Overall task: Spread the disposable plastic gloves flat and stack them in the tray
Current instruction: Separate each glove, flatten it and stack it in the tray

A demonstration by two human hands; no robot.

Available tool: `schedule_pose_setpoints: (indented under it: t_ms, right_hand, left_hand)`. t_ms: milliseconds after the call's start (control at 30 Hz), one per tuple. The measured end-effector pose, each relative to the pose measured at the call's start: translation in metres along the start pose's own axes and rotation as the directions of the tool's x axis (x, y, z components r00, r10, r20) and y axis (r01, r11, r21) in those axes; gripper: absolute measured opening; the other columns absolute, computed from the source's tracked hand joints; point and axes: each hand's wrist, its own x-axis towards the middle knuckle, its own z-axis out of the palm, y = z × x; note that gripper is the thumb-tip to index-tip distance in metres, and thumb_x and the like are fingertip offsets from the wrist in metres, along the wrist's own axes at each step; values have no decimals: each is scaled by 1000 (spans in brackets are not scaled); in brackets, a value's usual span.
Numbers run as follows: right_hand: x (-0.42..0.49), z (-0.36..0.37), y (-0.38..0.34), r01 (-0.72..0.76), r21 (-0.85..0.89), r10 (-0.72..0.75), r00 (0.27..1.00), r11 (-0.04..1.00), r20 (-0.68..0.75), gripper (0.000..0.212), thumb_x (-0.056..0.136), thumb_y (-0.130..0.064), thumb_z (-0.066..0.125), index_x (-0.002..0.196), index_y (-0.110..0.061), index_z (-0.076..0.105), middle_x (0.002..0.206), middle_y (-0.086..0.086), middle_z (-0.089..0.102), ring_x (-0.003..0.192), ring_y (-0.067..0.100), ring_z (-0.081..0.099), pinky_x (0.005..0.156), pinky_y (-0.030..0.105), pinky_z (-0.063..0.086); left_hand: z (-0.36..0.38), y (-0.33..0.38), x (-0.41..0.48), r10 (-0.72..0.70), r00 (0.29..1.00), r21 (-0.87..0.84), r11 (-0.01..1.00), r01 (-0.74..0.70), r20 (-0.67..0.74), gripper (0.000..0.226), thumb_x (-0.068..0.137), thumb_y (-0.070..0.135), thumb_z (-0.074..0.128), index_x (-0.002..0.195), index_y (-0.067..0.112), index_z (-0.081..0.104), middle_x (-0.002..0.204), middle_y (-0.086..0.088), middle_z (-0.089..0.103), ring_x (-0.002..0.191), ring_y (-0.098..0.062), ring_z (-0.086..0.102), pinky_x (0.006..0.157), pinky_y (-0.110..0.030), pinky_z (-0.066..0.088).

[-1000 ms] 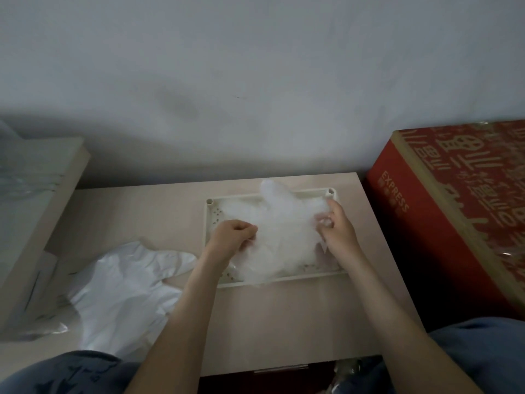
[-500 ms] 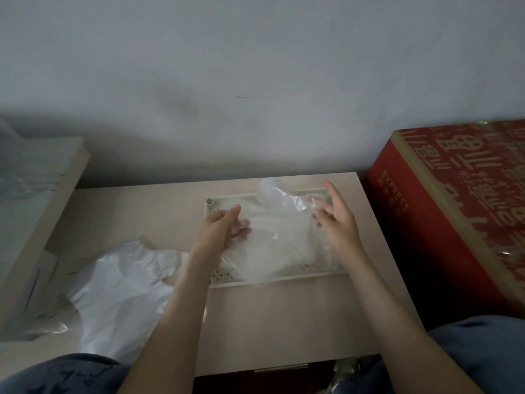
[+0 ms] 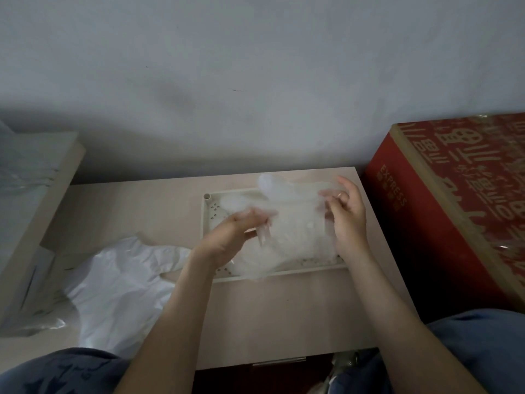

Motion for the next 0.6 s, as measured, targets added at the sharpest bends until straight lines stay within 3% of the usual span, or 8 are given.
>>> schedule_pose_setpoints:
  t_ms: [100,167,233,333,367,433,533,600]
  right_hand:
    - [-3,1,-6,104,29,-106,992,994,67,42,95,6,45,128,-19,48,94,8,68,79,11,65,66,20,51]
    - [-5,4,-8,161,-15,-159,981,987,107,43,95,4,47,130,-21,48,95,8,69,91,15,66,75,22,52]
    - [-6,6,-3,160,-80,-153,984,984,86,43,95,4,46,132,-18,47,96,8,70,93,13,65,75,21,52]
    - [-3,2,12,94,-254,-94,996,963,11,42,95,2,43,133,-15,48,98,8,68,85,3,63,72,20,52]
    - [-2,-1,17,87,-340,-88,996,936,13,43,95,0,42,134,-17,47,99,7,68,86,3,63,76,24,53]
    - [0,-6,26,107,-496,-94,994,862,50,46,95,-1,40,137,-20,46,97,4,67,92,12,63,85,26,49]
    - [2,-7,31,129,-633,-75,991,763,112,50,93,3,40,140,-16,42,99,5,65,98,21,61,79,14,36]
    - [2,-8,32,124,-691,-42,990,712,134,55,92,4,41,143,-15,37,105,8,63,102,24,59,78,13,33]
  left_hand:
    - [-5,4,0,25,997,-308,951,-2,73,27,93,30,51,80,15,68,104,-7,70,101,-22,65,92,-40,46]
    - [-7,5,-2,14,993,-377,926,32,120,27,83,45,65,83,18,66,123,-14,63,104,-33,65,93,-46,48]
    - [-7,5,-3,-54,996,-290,954,72,71,40,78,48,70,98,14,61,116,-17,66,85,-28,69,82,-38,57]
    - [-3,5,-3,-157,982,51,985,163,-107,21,90,27,63,92,8,57,75,0,67,49,-6,52,50,-17,46]
    - [-4,3,-3,-191,970,150,965,213,-151,18,91,24,62,83,8,58,63,5,60,45,-4,46,46,-15,40]
    - [-12,-3,-1,-262,945,245,920,306,-194,23,89,25,65,73,11,58,57,6,53,45,-4,42,46,-16,37]
    - [-21,-3,-3,-365,904,286,862,418,-222,24,86,28,69,73,11,60,60,2,53,48,-8,42,46,-18,39]
    - [-27,-1,-5,-394,887,346,819,458,-240,30,85,30,70,66,11,57,56,2,50,46,-9,39,46,-19,36]
